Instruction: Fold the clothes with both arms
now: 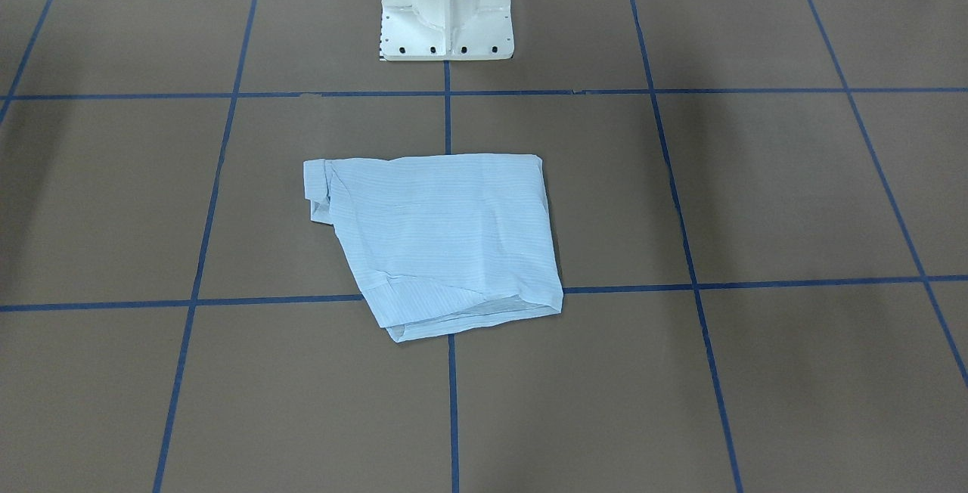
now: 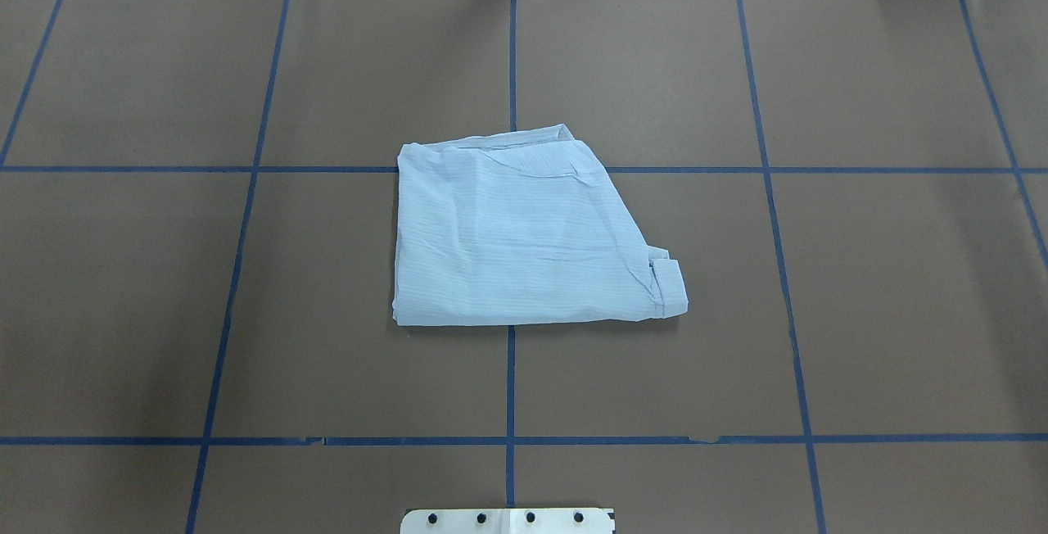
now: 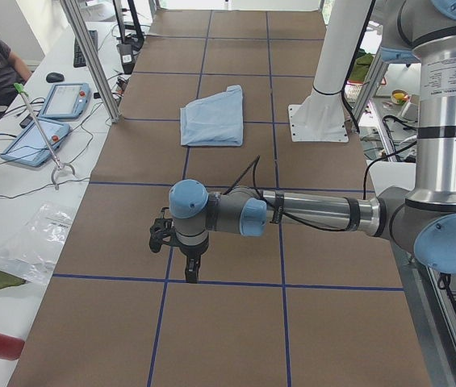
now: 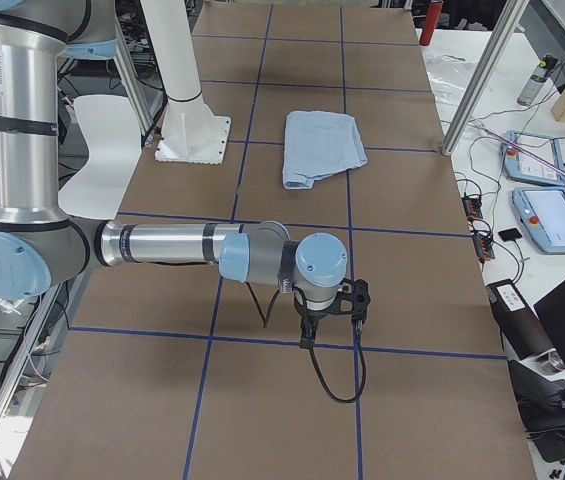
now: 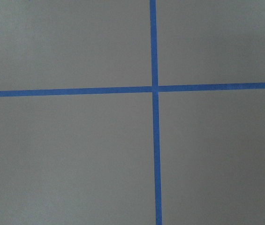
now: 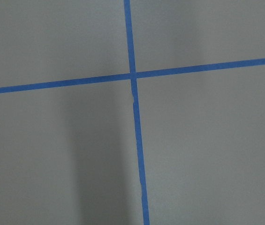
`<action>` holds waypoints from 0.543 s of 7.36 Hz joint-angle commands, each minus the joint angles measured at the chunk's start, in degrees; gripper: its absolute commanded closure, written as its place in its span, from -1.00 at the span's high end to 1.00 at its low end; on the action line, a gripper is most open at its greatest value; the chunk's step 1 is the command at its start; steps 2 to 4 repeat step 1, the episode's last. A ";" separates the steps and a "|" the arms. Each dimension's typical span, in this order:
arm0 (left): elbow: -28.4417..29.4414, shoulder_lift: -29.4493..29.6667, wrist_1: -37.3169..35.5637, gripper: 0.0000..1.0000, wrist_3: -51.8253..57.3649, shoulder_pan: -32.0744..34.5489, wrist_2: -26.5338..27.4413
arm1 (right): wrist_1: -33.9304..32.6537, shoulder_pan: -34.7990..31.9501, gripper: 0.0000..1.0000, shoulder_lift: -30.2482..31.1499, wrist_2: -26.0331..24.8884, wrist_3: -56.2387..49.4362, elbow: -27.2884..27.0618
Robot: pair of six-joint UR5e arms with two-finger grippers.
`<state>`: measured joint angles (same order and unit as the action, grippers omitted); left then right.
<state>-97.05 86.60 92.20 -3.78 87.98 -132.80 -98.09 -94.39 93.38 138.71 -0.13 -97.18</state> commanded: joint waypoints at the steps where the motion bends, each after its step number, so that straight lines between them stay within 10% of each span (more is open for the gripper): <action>1: 0.02 -0.03 0.09 0.99 0.00 0.00 0.00 | 0.00 -0.35 1.00 -0.04 0.07 0.04 -0.46; 4: 0.02 -0.03 0.09 0.99 0.00 0.00 0.00 | 0.00 -0.35 1.00 -0.04 0.07 0.04 -0.46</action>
